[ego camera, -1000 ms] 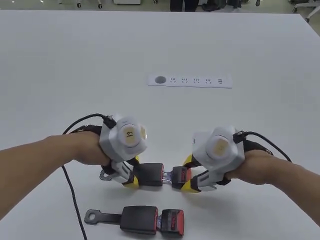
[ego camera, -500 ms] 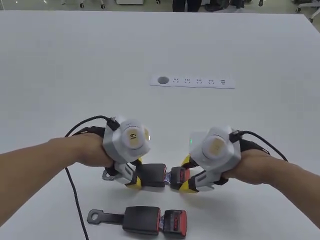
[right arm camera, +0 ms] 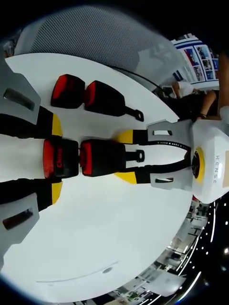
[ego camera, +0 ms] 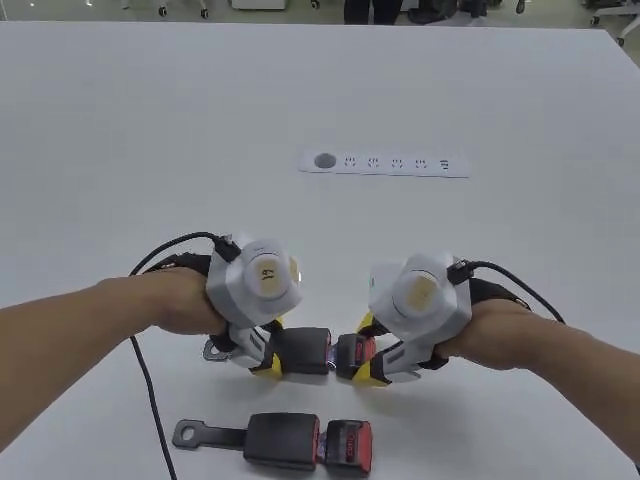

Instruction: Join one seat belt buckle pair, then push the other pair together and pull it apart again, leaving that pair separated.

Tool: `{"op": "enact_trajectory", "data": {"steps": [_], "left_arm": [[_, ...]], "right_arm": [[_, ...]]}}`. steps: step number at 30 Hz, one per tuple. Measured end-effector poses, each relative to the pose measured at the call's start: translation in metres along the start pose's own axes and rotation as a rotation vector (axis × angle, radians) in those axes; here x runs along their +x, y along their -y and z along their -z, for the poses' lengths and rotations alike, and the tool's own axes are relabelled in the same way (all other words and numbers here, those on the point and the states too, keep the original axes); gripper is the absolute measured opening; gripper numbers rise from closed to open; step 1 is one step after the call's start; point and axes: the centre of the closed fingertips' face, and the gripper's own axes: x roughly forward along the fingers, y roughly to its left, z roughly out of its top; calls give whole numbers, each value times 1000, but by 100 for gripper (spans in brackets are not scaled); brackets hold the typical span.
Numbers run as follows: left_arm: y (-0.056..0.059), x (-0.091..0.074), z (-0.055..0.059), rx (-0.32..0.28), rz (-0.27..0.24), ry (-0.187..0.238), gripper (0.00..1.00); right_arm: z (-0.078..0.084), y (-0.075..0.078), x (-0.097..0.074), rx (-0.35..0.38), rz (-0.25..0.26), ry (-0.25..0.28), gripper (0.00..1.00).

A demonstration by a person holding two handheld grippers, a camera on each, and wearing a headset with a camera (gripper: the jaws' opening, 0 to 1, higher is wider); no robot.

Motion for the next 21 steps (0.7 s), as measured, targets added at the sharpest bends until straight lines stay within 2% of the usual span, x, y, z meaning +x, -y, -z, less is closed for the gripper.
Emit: {"op": "enact_trajectory", "data": {"steps": [21], "left_arm": [[0, 0, -1, 8, 5, -9, 30]], "right_arm": [[1, 2, 1, -14, -2, -12, 27]]}}
